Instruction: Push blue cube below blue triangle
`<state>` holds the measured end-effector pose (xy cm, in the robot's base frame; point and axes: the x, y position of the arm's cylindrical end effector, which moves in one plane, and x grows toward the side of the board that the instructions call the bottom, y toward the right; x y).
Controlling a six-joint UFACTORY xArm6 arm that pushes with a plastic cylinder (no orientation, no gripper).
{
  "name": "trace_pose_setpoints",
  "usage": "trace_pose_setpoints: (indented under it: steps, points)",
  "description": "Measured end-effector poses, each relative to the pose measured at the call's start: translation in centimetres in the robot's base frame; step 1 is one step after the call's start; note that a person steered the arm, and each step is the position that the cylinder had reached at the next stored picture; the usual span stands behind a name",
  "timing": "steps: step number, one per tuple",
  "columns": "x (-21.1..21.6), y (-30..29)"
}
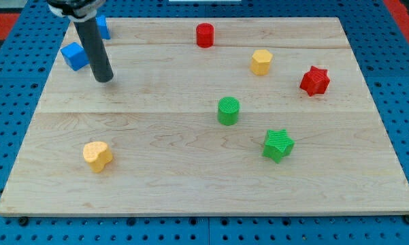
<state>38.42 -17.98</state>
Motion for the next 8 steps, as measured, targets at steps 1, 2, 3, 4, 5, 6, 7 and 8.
trace_pose_setpoints:
  steps: [1,2,3,4,5,6,7,8]
  points:
    - [3.3,-1.7]
    - [3.3,-7.2]
    - [2.8,-8.4]
    - [0.3,-8.0]
    - [-2.0,-8.4]
    - [-4.2,-10.8]
    - [-6.8,-9.5]
    - [-6.8,-8.3]
